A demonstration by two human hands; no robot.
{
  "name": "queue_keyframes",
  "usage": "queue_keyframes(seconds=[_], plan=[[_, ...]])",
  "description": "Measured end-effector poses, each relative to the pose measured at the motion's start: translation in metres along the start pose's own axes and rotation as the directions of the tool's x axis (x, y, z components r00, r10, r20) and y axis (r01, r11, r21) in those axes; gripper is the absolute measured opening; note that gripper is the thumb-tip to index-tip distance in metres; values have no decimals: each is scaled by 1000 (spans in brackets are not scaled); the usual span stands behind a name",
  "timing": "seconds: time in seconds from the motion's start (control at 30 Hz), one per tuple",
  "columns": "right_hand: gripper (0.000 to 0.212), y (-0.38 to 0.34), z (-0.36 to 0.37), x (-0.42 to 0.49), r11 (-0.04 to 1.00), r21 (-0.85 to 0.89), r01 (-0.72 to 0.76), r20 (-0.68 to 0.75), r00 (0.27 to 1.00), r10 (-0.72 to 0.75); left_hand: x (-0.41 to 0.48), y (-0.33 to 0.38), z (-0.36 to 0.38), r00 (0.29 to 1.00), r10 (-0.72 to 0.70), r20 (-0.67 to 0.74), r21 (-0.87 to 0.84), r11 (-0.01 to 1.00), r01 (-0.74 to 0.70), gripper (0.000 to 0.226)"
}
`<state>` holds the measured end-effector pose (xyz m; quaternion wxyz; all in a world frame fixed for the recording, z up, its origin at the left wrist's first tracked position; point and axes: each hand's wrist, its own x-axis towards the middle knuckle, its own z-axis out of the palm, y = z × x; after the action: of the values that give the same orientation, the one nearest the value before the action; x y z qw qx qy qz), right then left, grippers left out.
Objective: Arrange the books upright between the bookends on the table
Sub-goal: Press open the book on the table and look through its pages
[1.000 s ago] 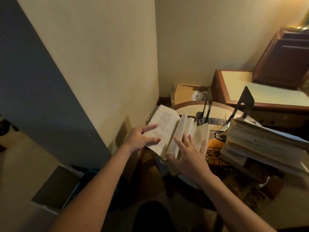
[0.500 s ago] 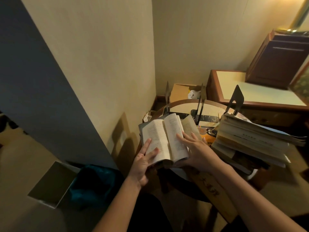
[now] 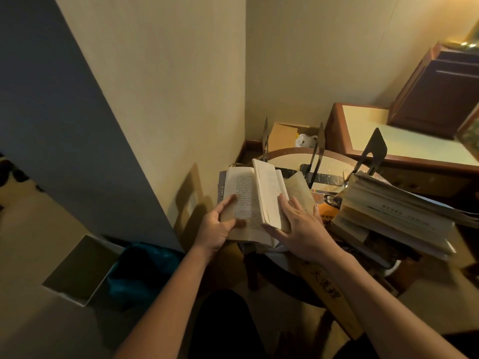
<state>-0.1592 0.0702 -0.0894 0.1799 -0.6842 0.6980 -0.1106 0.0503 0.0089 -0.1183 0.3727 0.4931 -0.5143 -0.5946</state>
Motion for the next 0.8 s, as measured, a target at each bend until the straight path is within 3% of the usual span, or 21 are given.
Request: queue_keyframes(seconds=[0.2, 0.37, 0.47, 0.57, 0.7, 0.8], plan=[[102, -10, 0, -1, 999, -13, 30, 13, 999, -29, 2, 12, 6, 1000, -18, 4, -10, 1000, 18, 51], [117, -13, 14, 5, 994, -64, 84, 26, 996, -83, 1, 27, 13, 1000, 14, -23, 5, 1000, -14, 40], [115, -13, 18, 7, 989, -81, 125, 20, 992, -123, 3, 29, 12, 999, 9, -39, 9, 1000, -8, 44], [95, -12, 17, 7, 985, -44, 168, -2, 986, -169, 3, 28, 10, 1000, 7, 11, 84, 996, -8, 66], [48, -6, 15, 19, 973, 200, 116, -32, 993, -112, 8, 11, 6, 997, 47, 69, 281, 957, -65, 94], [43, 0, 16, 34, 975, 213, 66, 10, 998, -69, 14, 0, 3, 997, 3, 73, 309, 951, -26, 101]])
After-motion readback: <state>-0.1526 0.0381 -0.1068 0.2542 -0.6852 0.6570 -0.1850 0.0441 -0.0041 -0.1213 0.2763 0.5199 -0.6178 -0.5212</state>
